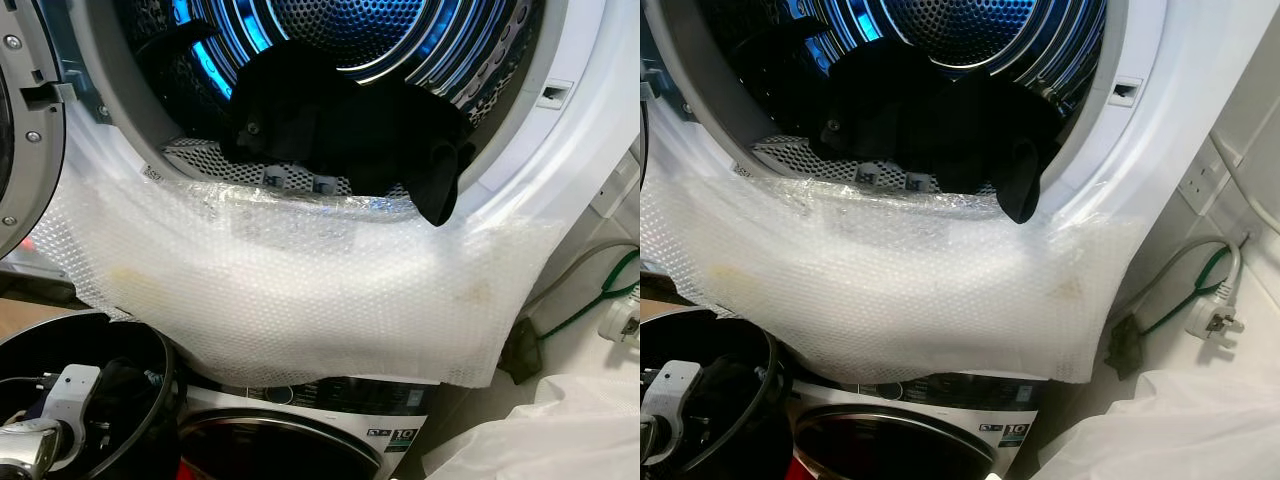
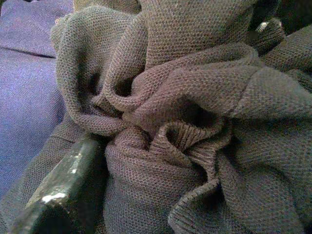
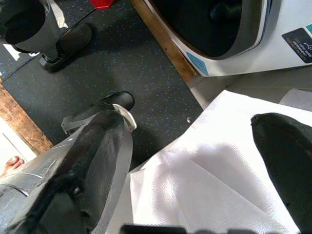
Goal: Clothes washing
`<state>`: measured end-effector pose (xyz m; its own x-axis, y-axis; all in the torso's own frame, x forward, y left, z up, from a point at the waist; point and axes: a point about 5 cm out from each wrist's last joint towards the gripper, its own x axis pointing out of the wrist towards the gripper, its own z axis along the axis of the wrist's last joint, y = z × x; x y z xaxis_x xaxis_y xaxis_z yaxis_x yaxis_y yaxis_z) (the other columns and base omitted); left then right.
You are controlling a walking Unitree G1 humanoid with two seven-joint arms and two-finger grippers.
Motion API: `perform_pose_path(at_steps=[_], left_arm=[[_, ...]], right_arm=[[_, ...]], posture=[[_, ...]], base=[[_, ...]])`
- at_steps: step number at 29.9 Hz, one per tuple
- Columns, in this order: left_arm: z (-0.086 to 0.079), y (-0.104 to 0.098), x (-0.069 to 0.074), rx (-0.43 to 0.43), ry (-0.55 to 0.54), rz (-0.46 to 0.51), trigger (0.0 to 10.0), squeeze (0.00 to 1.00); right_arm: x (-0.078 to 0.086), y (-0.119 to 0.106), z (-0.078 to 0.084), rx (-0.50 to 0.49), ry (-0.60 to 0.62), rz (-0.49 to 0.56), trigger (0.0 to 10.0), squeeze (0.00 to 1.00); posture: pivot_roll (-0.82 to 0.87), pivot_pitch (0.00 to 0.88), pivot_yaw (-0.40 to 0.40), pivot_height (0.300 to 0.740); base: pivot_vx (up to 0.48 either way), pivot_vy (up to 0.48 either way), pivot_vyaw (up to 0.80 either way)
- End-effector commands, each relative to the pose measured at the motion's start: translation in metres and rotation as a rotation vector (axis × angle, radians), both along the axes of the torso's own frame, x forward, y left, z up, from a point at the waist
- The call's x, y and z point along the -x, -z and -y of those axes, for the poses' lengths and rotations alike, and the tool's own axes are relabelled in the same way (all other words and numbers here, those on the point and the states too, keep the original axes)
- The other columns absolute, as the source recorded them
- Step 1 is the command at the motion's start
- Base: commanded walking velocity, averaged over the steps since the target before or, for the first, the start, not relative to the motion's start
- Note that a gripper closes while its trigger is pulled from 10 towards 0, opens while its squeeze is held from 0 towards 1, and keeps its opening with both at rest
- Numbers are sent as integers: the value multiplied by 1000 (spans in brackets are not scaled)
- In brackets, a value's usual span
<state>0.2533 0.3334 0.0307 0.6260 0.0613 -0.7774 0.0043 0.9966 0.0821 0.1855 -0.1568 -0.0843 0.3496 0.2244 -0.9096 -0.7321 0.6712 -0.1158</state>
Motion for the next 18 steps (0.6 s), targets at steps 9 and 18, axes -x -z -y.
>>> perform_pose_path(at_steps=[9, 18], left_arm=[[8, 12, 5, 73, -22, -36, 0, 0], [6, 11, 4, 74, -33, -23, 0, 0]], right_arm=[[0, 0, 4, 4, 16, -4, 10000, 0], [-2, -1, 0, -4, 16, -2, 10000, 0]], posture=[[163, 0, -128, 740], [171, 0, -126, 740]], base=[[0, 0, 0], [0, 0, 0]])
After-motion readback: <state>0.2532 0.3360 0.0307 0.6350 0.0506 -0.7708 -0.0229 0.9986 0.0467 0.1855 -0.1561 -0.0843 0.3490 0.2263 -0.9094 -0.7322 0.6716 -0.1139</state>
